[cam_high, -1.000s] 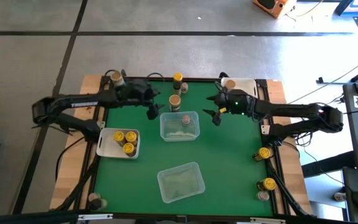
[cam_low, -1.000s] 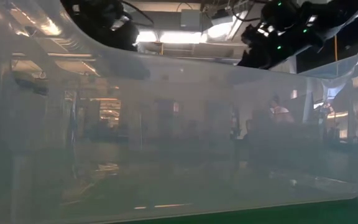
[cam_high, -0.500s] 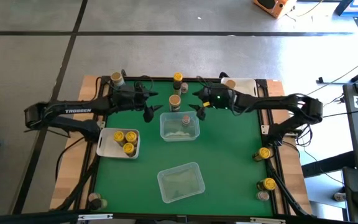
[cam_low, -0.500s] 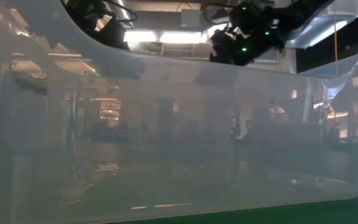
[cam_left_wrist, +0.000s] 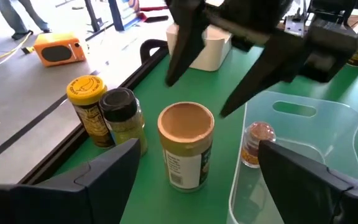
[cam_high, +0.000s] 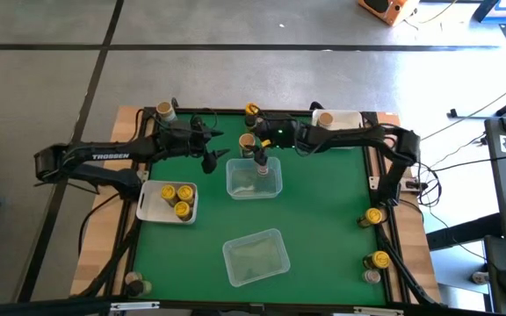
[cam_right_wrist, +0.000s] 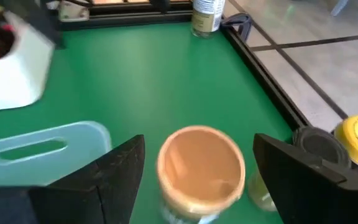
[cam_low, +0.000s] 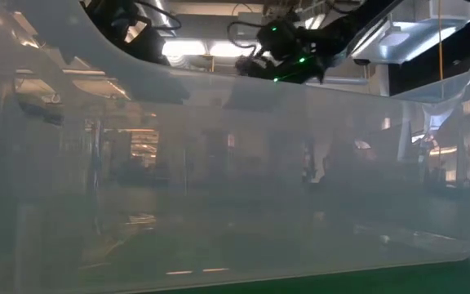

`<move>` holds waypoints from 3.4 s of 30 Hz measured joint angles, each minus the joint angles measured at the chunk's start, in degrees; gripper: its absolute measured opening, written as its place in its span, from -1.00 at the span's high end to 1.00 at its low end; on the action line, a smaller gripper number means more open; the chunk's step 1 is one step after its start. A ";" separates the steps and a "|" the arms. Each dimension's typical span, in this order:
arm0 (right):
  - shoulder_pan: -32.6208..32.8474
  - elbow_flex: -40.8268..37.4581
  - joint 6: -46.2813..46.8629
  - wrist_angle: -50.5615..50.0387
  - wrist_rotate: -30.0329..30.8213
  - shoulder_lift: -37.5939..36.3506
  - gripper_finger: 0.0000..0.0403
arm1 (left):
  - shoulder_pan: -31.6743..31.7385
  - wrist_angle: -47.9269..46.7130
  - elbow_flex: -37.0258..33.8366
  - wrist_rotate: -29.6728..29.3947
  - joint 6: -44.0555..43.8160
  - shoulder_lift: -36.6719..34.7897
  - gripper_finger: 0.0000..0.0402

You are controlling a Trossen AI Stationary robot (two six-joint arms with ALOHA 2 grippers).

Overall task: Sort spices by type
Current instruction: Put the golden spice bottle into the top white bin

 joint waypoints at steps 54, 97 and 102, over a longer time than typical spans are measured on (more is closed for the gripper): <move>0.04 2.07 1.35 5.80 2.22 4.76 -0.83 | -0.50 0.50 0.00 0.07 0.27 0.15 -0.61; 0.77 2.22 1.25 7.00 4.04 9.15 -0.41 | -0.61 0.29 0.07 0.07 0.25 0.15 -0.61; 0.79 2.09 0.78 -0.03 5.32 3.47 -0.41 | -0.76 0.19 0.07 0.07 0.20 0.15 -0.61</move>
